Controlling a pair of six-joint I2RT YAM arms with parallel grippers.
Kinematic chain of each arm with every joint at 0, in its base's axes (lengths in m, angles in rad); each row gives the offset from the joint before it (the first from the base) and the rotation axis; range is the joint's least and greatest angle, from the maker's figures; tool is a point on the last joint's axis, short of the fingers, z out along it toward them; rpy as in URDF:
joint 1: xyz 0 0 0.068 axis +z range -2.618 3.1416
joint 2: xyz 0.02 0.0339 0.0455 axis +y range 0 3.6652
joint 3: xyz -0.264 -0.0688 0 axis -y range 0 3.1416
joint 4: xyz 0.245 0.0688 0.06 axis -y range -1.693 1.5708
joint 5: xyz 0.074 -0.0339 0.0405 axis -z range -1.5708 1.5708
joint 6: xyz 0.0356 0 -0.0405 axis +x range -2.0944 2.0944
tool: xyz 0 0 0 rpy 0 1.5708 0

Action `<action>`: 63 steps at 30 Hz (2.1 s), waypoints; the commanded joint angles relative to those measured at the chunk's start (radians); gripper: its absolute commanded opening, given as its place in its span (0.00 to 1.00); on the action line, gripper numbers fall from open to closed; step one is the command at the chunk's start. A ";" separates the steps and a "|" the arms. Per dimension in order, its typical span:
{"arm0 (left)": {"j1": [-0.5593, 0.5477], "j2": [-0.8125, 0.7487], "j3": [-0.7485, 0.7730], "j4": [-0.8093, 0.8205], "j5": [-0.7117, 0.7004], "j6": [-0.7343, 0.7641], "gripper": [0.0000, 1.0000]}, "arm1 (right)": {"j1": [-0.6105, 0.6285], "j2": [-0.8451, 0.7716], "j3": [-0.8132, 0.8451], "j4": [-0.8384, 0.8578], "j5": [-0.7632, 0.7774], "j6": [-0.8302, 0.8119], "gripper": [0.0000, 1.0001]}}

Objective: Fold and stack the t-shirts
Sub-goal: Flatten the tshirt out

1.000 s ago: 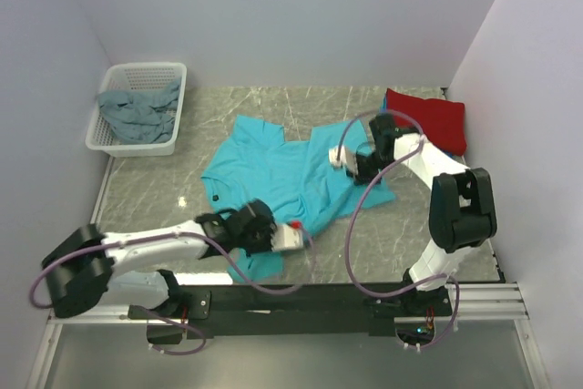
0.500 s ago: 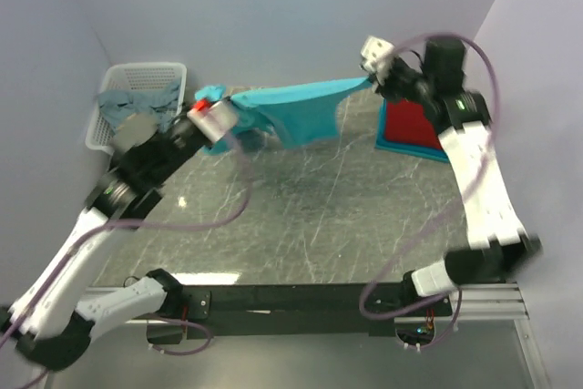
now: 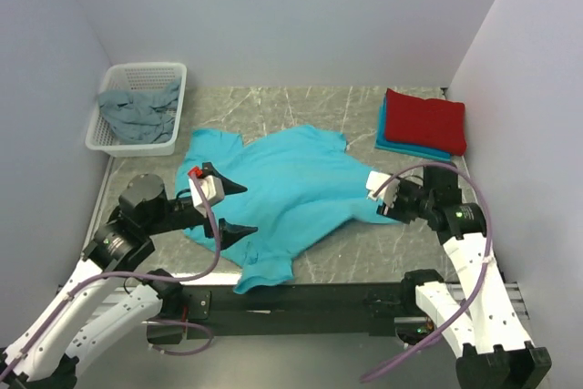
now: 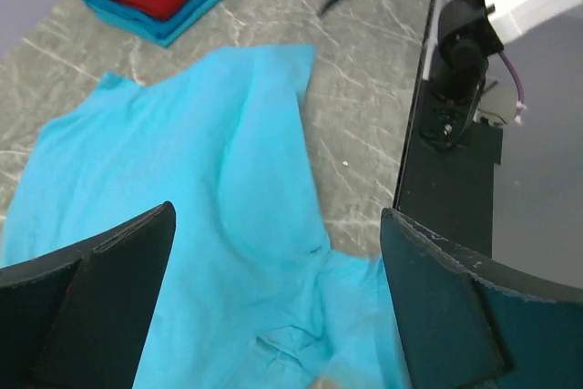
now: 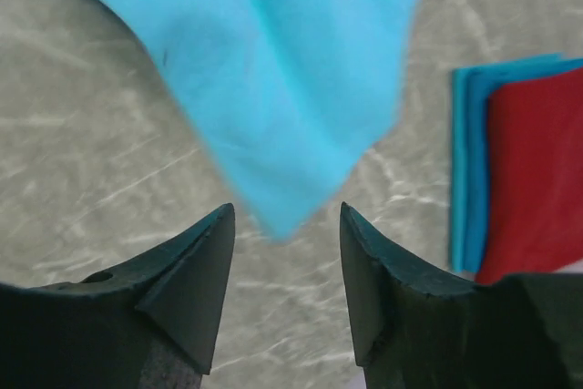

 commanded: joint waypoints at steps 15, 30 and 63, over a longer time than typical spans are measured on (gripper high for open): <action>0.078 0.432 0.129 0.105 -0.570 -0.480 0.99 | 0.086 0.489 0.132 0.063 -0.137 0.118 0.48; 0.155 0.170 0.016 0.033 -0.837 -0.543 0.99 | 0.412 0.961 0.189 0.275 0.447 0.332 0.18; 0.163 0.267 -0.053 0.161 -0.826 -0.287 0.99 | 0.048 0.819 0.463 0.299 -0.119 0.752 0.34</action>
